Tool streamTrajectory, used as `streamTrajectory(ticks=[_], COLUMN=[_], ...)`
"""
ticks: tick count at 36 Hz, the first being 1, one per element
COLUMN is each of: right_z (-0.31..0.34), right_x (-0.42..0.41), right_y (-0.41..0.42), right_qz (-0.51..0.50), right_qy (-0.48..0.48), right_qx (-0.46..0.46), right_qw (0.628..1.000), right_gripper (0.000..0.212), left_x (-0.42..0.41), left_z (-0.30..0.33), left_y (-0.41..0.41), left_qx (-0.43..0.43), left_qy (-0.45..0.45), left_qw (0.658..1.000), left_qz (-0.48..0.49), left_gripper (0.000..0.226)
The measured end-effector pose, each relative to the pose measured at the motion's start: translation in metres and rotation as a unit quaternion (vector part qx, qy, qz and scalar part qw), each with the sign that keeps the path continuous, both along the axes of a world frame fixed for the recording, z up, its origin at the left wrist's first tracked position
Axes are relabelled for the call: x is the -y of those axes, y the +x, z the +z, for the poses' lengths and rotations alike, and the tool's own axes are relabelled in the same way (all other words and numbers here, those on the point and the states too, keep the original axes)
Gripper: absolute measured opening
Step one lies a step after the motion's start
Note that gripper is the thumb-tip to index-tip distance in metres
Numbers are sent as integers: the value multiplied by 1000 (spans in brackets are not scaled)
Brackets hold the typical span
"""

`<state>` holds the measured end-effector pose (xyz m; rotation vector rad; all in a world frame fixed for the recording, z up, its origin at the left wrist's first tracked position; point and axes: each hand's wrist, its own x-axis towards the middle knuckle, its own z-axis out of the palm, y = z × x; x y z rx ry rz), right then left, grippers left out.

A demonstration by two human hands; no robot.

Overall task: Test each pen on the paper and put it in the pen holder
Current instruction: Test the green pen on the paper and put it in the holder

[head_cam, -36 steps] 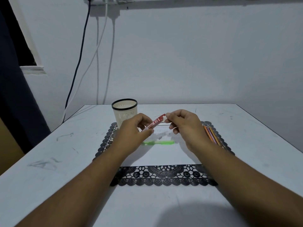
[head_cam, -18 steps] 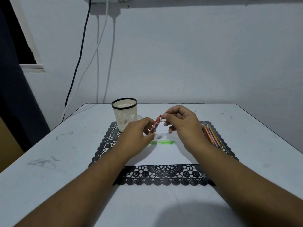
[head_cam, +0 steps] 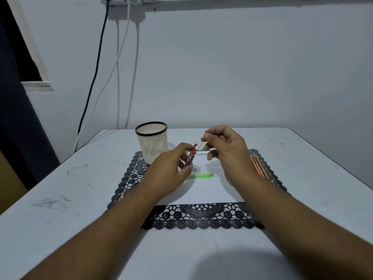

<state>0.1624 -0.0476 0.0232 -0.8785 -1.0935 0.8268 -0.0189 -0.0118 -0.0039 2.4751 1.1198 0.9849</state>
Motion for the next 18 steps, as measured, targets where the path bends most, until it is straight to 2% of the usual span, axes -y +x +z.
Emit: streamTrajectory(ticks=[6, 9, 14, 18], right_z=[10, 12, 7, 5], right_x=[-1, -3, -9, -12], right_y=[14, 21, 31, 38], right_qz=[-36, -45, -57, -67], right_qy=[15, 5, -28, -44], right_qx=[-36, -51, -72, -79], right_qw=[999, 998, 995, 994], right_gripper=[7, 7, 8, 8], left_x=[1, -1, -7, -8], left_z=[2, 2, 2, 3], left_y=[0, -1, -4, -4], left_qx=[16, 50, 126, 127], left_qy=[-5, -23, -75, -86], left_qw=[1000, 998, 989, 988], left_qz=[-10, -17, -17, -29], left_gripper=[63, 67, 64, 57])
